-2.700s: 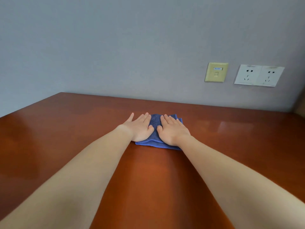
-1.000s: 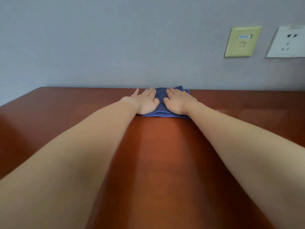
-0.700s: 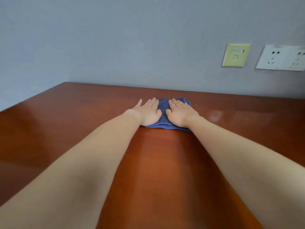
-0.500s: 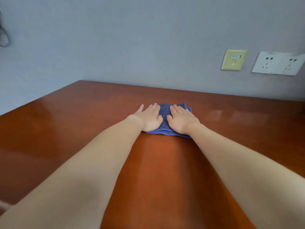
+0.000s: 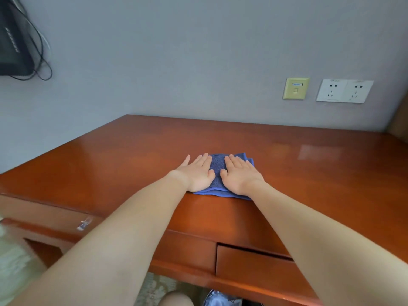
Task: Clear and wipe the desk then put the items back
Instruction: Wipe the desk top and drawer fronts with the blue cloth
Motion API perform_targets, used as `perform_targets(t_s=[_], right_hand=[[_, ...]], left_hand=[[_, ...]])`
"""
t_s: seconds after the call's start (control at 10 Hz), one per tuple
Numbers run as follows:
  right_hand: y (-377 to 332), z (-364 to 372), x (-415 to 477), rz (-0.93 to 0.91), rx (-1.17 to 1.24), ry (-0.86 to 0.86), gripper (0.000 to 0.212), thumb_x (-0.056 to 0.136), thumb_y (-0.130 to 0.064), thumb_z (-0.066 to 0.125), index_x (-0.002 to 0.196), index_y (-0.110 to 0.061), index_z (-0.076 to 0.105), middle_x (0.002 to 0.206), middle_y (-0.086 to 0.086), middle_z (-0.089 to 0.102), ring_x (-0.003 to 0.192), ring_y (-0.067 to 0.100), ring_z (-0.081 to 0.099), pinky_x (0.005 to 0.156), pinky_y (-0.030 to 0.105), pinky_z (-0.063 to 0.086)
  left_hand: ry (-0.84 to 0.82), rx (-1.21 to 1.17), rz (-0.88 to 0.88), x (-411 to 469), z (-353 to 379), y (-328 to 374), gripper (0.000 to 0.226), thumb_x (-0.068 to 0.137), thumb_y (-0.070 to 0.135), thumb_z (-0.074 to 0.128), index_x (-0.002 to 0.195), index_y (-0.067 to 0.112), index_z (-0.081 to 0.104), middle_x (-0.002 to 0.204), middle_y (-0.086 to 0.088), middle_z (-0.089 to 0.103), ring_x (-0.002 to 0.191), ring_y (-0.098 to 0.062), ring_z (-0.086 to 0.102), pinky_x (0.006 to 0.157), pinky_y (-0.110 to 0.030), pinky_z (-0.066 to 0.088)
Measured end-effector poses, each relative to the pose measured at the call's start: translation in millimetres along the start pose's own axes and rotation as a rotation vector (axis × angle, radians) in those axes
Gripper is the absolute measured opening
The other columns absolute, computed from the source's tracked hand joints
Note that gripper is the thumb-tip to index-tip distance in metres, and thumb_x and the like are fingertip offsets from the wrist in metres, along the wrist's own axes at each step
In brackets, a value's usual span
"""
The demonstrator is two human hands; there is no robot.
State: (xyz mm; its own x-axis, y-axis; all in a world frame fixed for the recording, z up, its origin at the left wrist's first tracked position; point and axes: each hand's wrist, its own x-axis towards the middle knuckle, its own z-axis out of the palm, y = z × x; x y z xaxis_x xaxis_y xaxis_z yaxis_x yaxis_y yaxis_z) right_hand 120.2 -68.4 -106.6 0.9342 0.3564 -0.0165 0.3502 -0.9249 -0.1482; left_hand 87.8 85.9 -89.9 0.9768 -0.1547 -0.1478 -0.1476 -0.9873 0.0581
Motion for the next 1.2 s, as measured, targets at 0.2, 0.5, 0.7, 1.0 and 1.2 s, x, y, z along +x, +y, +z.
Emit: perform_targets(t_s=[0.2,0.5,0.7,1.0,1.2], right_hand=[[-15,4,-44,-0.01,0.001,-0.002,0.06,0.102,-0.041,0.015,0.156,-0.015,0.003,0.163,0.001,-0.002,0.15,0.016,-0.003,0.121,0.035,-0.002],[-35,9,-99,-0.04,0.005,0.005,0.061,0.102,-0.04,0.015,0.156,-0.014,0.003,0.163,0.002,-0.002,0.15,0.016,-0.003,0.122,0.036,-0.002],[-42,10,-120,-0.062,0.003,0.007,0.061,0.102,-0.041,0.015,0.156,-0.014,0.003,0.163,0.002,-0.001,0.15,0.017,-0.002,0.122,0.036,-0.002],[-41,10,-101,-0.077,-0.006,-0.02,0.062,0.102,-0.041,0.014,0.156,-0.014,0.001,0.163,0.001,-0.005,0.15,0.016,-0.005,0.122,0.036,-0.003],[-38,7,-66,-0.073,0.002,-0.021,0.062,0.102,-0.041,0.014,0.156,-0.015,0.0,0.163,0.001,-0.006,0.15,0.015,-0.006,0.122,0.035,-0.003]], left_hand=[[-0.004,-0.004,-0.006,-48,7,9,0.058,0.104,0.035,0.01,0.155,0.012,-0.008,0.163,-0.002,-0.012,0.149,-0.013,-0.01,0.12,-0.04,-0.011],[-0.005,-0.016,-0.029,-109,17,19,0.058,0.104,0.035,0.01,0.154,0.012,-0.008,0.162,-0.001,-0.013,0.149,-0.012,-0.011,0.12,-0.041,-0.011],[-0.008,-0.03,-0.036,-130,20,23,0.059,0.104,0.035,0.01,0.155,0.011,-0.008,0.162,-0.001,-0.014,0.149,-0.012,-0.011,0.12,-0.041,-0.012],[0.005,0.029,-0.041,-117,17,17,0.058,0.104,0.034,0.008,0.154,0.011,-0.009,0.162,-0.001,-0.013,0.149,-0.01,-0.01,0.12,-0.039,-0.014],[0.001,0.048,-0.038,-80,12,-1,0.058,0.104,0.035,0.008,0.154,0.012,-0.01,0.163,-0.001,-0.012,0.149,-0.011,-0.01,0.12,-0.039,-0.013]])
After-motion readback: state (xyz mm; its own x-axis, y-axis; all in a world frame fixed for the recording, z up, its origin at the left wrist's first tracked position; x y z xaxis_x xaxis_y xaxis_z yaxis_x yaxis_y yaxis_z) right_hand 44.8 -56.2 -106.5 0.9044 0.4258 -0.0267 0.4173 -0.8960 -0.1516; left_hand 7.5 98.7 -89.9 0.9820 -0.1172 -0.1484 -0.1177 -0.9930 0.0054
